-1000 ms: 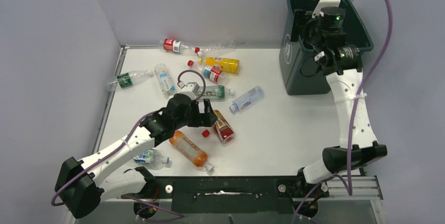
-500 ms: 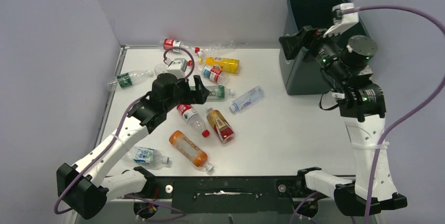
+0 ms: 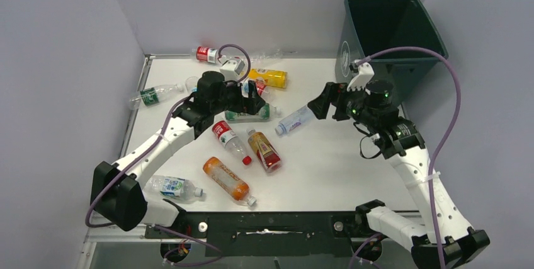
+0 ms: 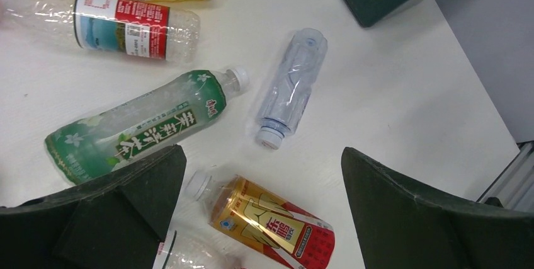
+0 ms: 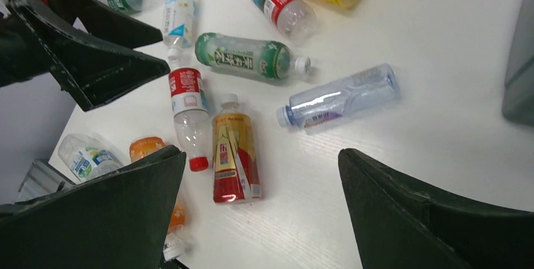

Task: Put the plastic bottles in the bin
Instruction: Pick up the plastic bottle at the center of the board.

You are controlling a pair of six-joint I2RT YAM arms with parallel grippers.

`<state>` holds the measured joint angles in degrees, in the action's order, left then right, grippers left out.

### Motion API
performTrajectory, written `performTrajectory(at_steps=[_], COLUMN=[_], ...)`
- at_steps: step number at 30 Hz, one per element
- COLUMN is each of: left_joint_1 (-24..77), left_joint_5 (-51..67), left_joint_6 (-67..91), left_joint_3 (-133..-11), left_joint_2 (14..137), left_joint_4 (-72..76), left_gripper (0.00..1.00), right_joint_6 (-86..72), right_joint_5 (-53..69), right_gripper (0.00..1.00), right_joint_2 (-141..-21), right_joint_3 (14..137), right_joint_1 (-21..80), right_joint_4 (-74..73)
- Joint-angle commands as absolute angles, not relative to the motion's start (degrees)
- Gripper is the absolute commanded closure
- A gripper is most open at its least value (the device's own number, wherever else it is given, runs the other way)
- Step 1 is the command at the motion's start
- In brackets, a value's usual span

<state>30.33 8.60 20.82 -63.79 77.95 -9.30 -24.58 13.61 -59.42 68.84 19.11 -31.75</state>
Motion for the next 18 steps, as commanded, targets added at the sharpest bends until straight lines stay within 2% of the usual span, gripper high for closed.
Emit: performTrajectory(at_steps=[1, 9, 18], left_joint_1=[31.65, 41.91, 45.17], left_joint_5=[14.71, 7.67, 5.58], left_joint_6=[17.61, 12.11, 7.08], left_joint_3=[-67.42, -72.98, -76.28], left_joint_2=[80.63, 91.35, 99.51], left_joint_4=[-2.64, -5.06, -6.56], left_gripper=[0.02, 0.02, 0.02], right_joint_6=[-27.85, -32.99, -35.27], right_joint_5=[10.04, 7.82, 6.87], right_gripper=[0.02, 0.02, 0.01], right_joint_2=[-52.21, -47.73, -43.35], right_joint_3=[62.5, 54.7, 48.58], right_joint_1=[19.21, 19.09, 19.04], right_joint_4=[-27.91, -28.3, -27.96])
